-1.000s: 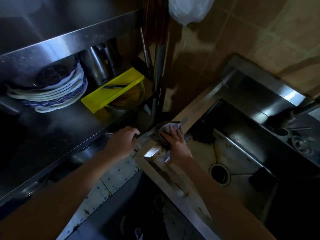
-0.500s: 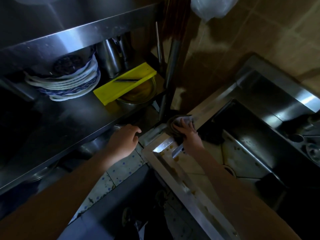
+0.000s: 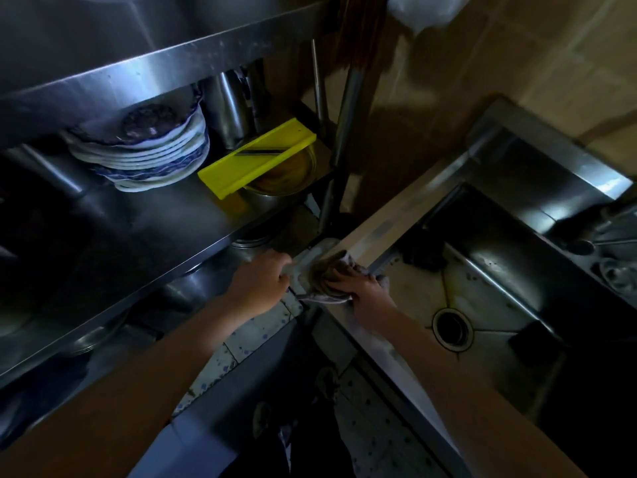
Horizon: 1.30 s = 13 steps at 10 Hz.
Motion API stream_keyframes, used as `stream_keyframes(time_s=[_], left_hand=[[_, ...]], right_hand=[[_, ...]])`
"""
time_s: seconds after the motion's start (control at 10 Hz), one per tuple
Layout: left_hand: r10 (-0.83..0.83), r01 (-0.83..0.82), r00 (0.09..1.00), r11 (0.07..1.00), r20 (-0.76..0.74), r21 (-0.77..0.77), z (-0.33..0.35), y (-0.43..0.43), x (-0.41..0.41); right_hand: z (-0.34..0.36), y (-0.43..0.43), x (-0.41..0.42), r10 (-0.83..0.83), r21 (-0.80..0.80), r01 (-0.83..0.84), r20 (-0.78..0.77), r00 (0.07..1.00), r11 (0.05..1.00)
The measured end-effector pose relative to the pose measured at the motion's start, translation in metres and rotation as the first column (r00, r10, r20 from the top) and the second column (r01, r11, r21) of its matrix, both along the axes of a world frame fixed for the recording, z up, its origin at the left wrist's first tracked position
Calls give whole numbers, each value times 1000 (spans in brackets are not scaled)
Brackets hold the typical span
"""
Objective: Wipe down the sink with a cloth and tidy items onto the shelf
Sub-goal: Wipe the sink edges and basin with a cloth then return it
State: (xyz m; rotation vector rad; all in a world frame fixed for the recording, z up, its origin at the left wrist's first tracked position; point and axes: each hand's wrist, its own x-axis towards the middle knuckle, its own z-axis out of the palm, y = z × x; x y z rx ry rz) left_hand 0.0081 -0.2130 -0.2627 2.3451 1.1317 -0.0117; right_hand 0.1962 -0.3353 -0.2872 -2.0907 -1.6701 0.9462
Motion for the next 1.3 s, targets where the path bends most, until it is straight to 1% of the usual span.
stream_keyframes(time_s=[0.1,0.2,0.3,0.4,0.5,0.6,0.7,0.8,0.9,1.0,1.1,1.2,1.3], left_hand=[[-12,12,1000,1000,2,11,0,-1,-8],[-47,47,999,999,10,7,-3,-5,-11],[-107,107,994,994,26,-8,-8,-14,-8],[-128,129,990,991,51,-22,-13,-21,-6],[-131,132,990,991,50,-21,-17,-23,-7],[-132,132,990,991,58,-11,-17,-20,-5],[-125,125,991,992,44,-6,-17,-17,-2],[-121,121,992,993,41,3,-18,-9,5],[-131,131,990,991,42,6,-16,0,17],[-133,132,990,991,50,12,-12,9,32],[-137,136,989,990,52,31,-7,17,48],[-115,112,991,993,65,48,-4,26,60],[-87,84,995,995,53,53,-4,26,69]], right_hand=[[3,-14,2,-70,-21,70,1,998,997],[0,-34,3,-86,-31,87,38,996,996],[-6,-51,-5,-471,-60,496,-429,771,866],[2,-56,-11,-627,-296,557,-465,625,776],[6,-59,-11,-423,-74,417,-191,886,906],[2,-46,-17,-272,94,276,-50,961,957],[7,-25,-22,-162,43,161,29,986,986],[9,-17,-24,-147,20,146,18,989,989],[5,-20,-20,-137,18,136,56,989,991],[1,-28,-14,-93,52,89,65,994,995],[-7,-25,-7,-34,98,20,148,988,995],[-16,-10,5,56,84,-80,259,964,993],[-29,0,24,5,131,-38,246,969,991]])
